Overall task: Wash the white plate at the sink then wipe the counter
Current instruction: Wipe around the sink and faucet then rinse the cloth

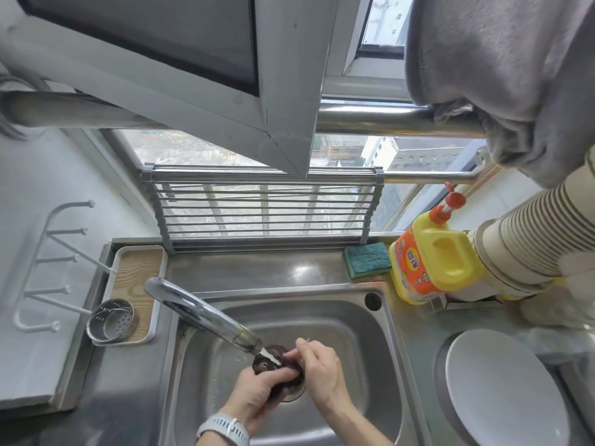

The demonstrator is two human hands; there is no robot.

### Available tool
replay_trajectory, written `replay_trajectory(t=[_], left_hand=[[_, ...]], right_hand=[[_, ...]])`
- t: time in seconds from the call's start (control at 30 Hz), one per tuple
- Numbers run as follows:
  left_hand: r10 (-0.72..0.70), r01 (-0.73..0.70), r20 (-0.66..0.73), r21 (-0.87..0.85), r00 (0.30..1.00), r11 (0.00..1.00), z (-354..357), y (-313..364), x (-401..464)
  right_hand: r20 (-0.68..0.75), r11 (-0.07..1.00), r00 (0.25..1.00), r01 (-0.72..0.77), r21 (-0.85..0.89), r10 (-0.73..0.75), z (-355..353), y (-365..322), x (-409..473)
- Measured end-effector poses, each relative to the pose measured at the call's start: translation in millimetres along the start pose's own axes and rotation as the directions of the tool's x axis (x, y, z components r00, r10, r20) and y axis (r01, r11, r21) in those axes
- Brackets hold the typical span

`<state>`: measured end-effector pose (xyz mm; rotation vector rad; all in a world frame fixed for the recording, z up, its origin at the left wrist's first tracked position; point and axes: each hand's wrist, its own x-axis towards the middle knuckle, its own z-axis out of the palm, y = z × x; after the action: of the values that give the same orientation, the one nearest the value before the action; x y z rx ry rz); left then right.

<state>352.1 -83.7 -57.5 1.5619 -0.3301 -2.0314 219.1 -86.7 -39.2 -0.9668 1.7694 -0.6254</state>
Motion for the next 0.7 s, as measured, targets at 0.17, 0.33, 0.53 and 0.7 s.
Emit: replay_trajectory(t=[0.17, 0.33, 0.53, 0.7], left_hand=[[0.534, -0.455, 0.130, 0.708, 0.836, 0.540, -10.7, 7.7, -2.9], [0.586, -0.635, 0.525, 0.772, 0.618, -0.021, -22.2, 15.8, -7.3], [0.550, -0.526, 0.764, 0.638, 0.337, -0.563, -20.0, 21.7, -8.7], [0.467, -0.323, 0.763, 0.624, 0.447, -0.712, -8.4, 26.5, -5.7]], right_hand=[[0.426, 0.827, 0.828, -0.499, 0.259, 0.366, -14.0, -1.8, 15.8], [0.892, 0.683, 0.405, -0.711, 0.168, 0.202, -36.5, -5.0, 33.1], [0.978, 0.881, 0.174, -0.473, -0.023, 0.119, -24.3, -32.0, 44.2], [0.914, 0.922, 0.193, -0.232, -0.310, 0.356, -7.4, -35.0, 50.8]])
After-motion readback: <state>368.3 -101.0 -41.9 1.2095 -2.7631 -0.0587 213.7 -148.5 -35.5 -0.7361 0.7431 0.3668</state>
